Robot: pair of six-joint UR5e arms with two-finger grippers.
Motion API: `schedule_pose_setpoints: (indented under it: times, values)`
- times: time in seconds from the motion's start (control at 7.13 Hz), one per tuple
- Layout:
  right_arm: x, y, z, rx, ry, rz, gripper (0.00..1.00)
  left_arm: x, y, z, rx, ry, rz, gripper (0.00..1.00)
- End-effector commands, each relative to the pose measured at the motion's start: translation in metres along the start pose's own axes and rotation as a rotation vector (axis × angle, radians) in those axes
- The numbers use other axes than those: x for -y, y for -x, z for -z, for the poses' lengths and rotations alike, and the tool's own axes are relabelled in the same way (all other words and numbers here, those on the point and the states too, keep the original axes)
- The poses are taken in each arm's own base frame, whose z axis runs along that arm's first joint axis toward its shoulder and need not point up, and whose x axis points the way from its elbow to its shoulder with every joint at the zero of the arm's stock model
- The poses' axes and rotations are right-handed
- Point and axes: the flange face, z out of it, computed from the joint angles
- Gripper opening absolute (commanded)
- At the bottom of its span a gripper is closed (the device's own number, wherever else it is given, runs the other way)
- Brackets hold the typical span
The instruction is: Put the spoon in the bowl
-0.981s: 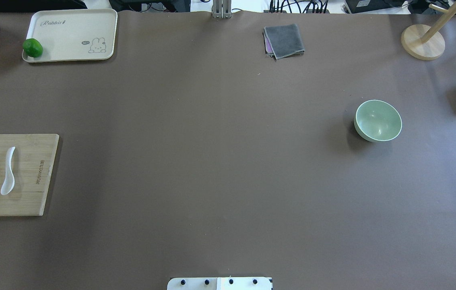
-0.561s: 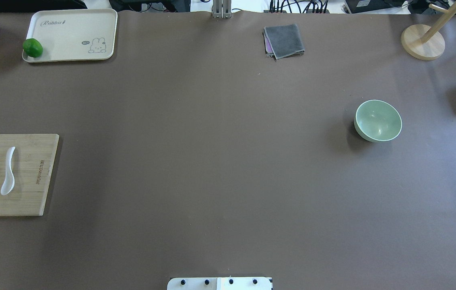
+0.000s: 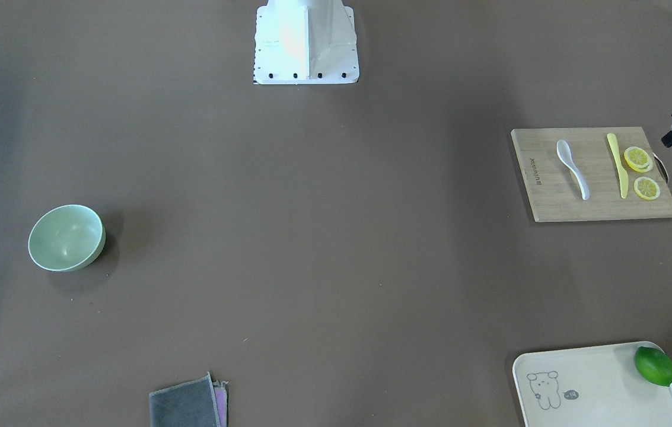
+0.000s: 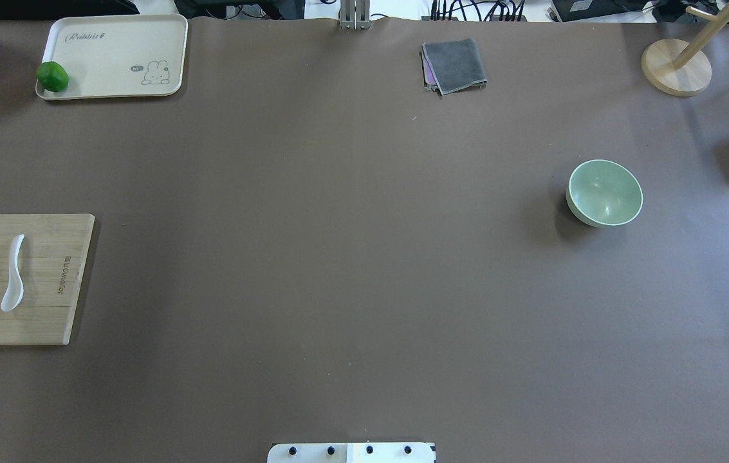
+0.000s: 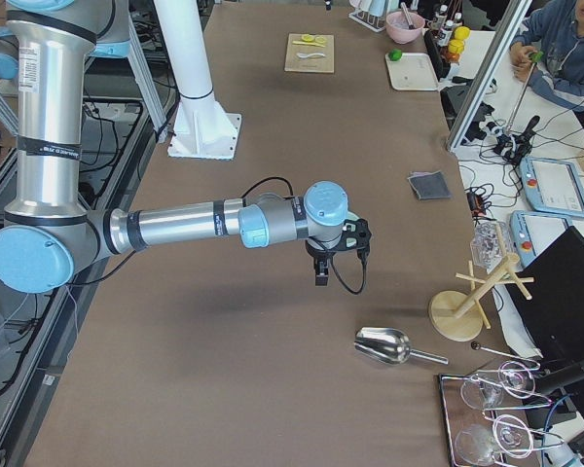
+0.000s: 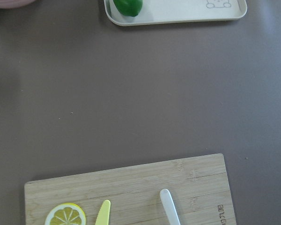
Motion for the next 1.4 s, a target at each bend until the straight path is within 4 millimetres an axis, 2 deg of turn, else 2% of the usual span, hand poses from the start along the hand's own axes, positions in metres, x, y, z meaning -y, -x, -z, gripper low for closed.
schedule_pose_setpoints:
  times: [0.0,0.14,0.28,0.42,0.56,0.7,0.98,1.12,1.26]
  values:
    - [0.029,0.021,-0.060,0.015,-0.012,-0.027,1.00,0.010,-0.046,-0.036,0.019,0.026,0.040,0.98]
    - [0.038,0.044,-0.097,0.006,-0.024,-0.029,1.00,0.012,-0.065,-0.053,0.037,0.030,0.061,0.98]
    - [0.044,0.076,-0.120,-0.012,-0.029,-0.092,0.99,0.012,-0.066,-0.059,0.065,0.021,0.057,0.98]
    - [0.050,0.106,-0.135,-0.008,-0.020,-0.115,0.96,0.012,-0.066,-0.060,0.066,0.023,0.059,0.98]
    - [0.050,0.123,-0.153,-0.034,-0.019,-0.090,0.94,0.011,-0.067,-0.060,0.061,0.027,0.058,0.98]
    - [0.057,0.128,-0.163,-0.042,-0.012,-0.108,0.90,0.010,-0.066,-0.060,0.064,0.027,0.060,0.98]
    - [0.061,0.116,-0.179,-0.062,0.007,-0.127,0.78,0.008,-0.064,-0.060,0.064,0.029,0.061,0.98]
    - [0.062,0.119,-0.183,-0.062,0.012,-0.124,0.72,0.007,-0.064,-0.061,0.064,0.031,0.062,0.98]
    - [0.063,0.122,-0.184,-0.061,0.016,-0.124,0.57,0.008,-0.064,-0.060,0.065,0.028,0.063,0.98]
